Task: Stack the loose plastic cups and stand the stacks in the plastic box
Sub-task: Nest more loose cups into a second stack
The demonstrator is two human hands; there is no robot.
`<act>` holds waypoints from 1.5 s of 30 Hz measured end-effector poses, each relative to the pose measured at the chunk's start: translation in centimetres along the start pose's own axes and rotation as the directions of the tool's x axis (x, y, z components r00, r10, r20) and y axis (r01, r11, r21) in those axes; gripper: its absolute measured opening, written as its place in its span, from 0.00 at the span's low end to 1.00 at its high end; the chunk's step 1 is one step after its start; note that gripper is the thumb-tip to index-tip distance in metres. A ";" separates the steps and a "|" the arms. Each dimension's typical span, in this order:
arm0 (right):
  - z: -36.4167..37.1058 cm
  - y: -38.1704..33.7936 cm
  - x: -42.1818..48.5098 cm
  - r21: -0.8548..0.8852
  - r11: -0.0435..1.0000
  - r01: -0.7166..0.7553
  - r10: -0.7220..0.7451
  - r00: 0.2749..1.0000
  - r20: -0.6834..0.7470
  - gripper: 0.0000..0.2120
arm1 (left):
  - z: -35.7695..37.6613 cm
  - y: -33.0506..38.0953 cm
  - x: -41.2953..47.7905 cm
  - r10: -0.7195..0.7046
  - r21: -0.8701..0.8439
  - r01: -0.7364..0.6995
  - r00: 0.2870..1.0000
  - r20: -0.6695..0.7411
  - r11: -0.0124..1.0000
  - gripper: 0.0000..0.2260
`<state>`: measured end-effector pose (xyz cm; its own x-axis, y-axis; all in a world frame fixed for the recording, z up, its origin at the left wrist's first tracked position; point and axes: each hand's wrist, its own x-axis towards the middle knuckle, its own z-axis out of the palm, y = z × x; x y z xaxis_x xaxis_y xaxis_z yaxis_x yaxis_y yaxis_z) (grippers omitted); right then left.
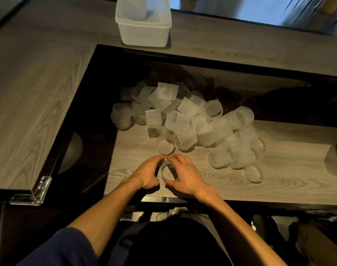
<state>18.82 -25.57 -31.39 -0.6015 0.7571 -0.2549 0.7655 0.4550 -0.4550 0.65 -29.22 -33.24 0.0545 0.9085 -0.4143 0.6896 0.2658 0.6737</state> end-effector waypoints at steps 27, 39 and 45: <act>1.5 1.7 -1.0 0.436 0.889 -0.140 0.217 0.967 -0.131 0.38 | -1.5 1.7 -0.9 0.124 -0.222 -0.191 0.951 -0.283 0.956 0.41; 2.2 2.2 -1.8 0.594 0.787 -0.170 0.292 0.950 -0.115 0.37 | -1.0 2.8 -1.1 0.339 0.125 -0.321 0.926 -0.166 0.939 0.37; 2.1 2.2 -1.5 0.565 0.810 -0.156 0.280 0.950 -0.138 0.38 | -0.8 3.2 -0.4 0.309 0.091 -0.299 0.943 -0.128 0.950 0.37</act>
<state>20.90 -26.74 -33.81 -0.3259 0.9114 -0.2513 0.5851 -0.0144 -0.8109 2.25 -28.47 -30.45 0.1718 0.9796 -0.1042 0.7043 -0.0482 0.7082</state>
